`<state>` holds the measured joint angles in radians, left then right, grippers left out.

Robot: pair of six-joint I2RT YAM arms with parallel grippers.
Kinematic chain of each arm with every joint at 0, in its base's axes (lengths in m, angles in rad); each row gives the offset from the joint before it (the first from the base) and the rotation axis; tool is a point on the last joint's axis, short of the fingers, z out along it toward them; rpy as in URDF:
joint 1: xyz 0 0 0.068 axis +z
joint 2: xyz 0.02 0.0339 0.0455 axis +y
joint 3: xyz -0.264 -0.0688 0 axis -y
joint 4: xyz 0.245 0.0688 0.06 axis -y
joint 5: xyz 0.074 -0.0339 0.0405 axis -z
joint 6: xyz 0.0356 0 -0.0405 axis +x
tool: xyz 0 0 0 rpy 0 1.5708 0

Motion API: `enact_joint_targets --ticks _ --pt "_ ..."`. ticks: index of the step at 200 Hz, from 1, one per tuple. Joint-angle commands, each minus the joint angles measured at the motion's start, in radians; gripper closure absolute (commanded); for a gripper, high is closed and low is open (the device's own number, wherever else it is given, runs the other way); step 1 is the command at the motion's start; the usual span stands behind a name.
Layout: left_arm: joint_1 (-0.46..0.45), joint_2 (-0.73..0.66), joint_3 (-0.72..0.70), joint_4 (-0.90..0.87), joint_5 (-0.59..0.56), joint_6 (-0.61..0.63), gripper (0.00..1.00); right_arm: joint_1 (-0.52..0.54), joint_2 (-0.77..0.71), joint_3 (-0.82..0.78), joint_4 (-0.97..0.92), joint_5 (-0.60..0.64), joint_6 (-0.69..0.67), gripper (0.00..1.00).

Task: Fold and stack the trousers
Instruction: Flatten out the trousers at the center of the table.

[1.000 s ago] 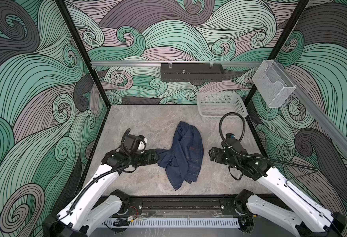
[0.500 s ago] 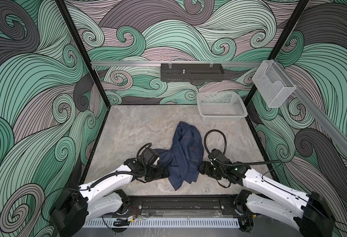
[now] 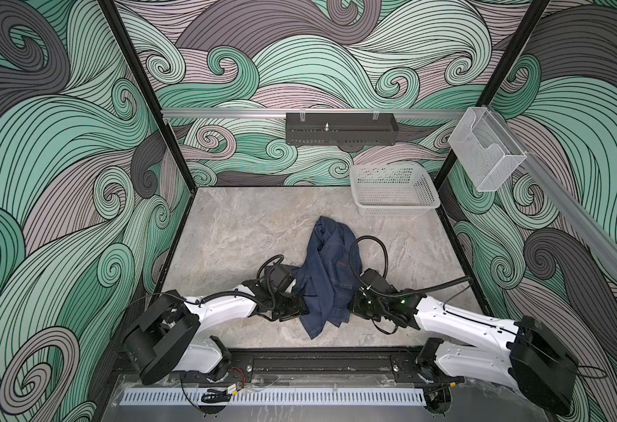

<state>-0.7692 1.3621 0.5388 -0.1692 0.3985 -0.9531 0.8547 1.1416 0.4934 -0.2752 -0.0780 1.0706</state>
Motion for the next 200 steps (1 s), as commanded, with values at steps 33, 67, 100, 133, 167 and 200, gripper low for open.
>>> enact_joint_targets --ticks 33,67,100,133,167,200 --pt "0.022 -0.172 0.146 -0.171 -0.085 0.067 1.00 -0.007 -0.140 0.096 -0.171 0.092 -0.065 1.00" --pt "0.117 -0.371 0.327 -0.445 -0.253 0.185 1.00 -0.089 -0.307 0.201 -0.314 0.148 -0.117 1.00" --pt "0.275 -0.503 0.514 -0.633 -0.359 0.317 1.00 -0.230 -0.412 0.354 -0.448 0.169 -0.193 1.00" --pt "0.407 -0.500 0.718 -0.782 -0.462 0.442 1.00 -0.344 -0.417 0.520 -0.527 0.183 -0.275 1.00" --pt "0.499 -0.476 0.881 -0.858 -0.640 0.556 1.00 -0.416 -0.356 0.690 -0.609 0.267 -0.386 1.00" --pt "0.580 -0.417 0.992 -0.853 -0.717 0.644 1.00 -0.484 -0.265 0.815 -0.629 0.326 -0.472 1.00"
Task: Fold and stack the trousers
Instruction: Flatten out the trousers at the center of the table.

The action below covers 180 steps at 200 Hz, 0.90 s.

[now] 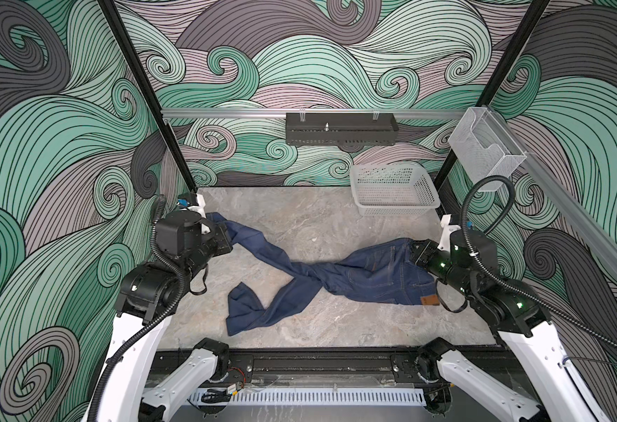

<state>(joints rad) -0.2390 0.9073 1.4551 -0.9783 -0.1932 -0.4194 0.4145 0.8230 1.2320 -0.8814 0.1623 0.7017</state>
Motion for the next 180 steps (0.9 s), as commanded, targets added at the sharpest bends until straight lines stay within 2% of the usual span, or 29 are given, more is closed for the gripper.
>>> enact_joint_targets --ticks 1,39,55,76,97,107,117,139,159,180 --pt "0.053 0.039 0.080 -0.042 -0.127 0.112 1.00 -0.046 0.056 0.079 -0.023 0.087 -0.106 1.00" --pt "0.169 0.151 0.145 0.004 -0.098 0.146 1.00 -0.171 0.184 0.162 0.010 0.077 -0.149 1.00" --pt "0.223 0.216 0.180 0.030 -0.051 0.130 1.00 -0.237 0.246 0.191 0.054 0.056 -0.155 1.00" --pt "0.314 0.326 0.245 0.076 0.075 0.091 1.00 -0.327 0.355 0.273 0.091 -0.004 -0.151 1.00" --pt "0.410 0.462 0.413 0.042 0.259 0.035 1.00 -0.409 0.444 0.401 0.092 -0.079 -0.129 1.00" --pt "0.429 0.497 0.475 0.013 0.333 0.026 1.00 -0.432 0.460 0.448 0.090 -0.098 -0.119 1.00" --pt "0.429 0.498 0.479 0.004 0.416 0.025 1.00 -0.442 0.467 0.486 0.089 -0.105 -0.114 1.00" --pt "0.429 0.401 0.291 0.027 0.588 0.000 1.00 -0.449 0.469 0.527 0.079 -0.125 -0.111 1.00" --pt "0.429 0.259 -0.010 0.076 0.713 -0.040 1.00 -0.453 0.455 0.514 0.080 -0.133 -0.118 1.00" --pt "0.411 0.152 -0.244 0.052 0.793 -0.047 1.00 -0.462 0.438 0.481 0.079 -0.134 -0.134 1.00"
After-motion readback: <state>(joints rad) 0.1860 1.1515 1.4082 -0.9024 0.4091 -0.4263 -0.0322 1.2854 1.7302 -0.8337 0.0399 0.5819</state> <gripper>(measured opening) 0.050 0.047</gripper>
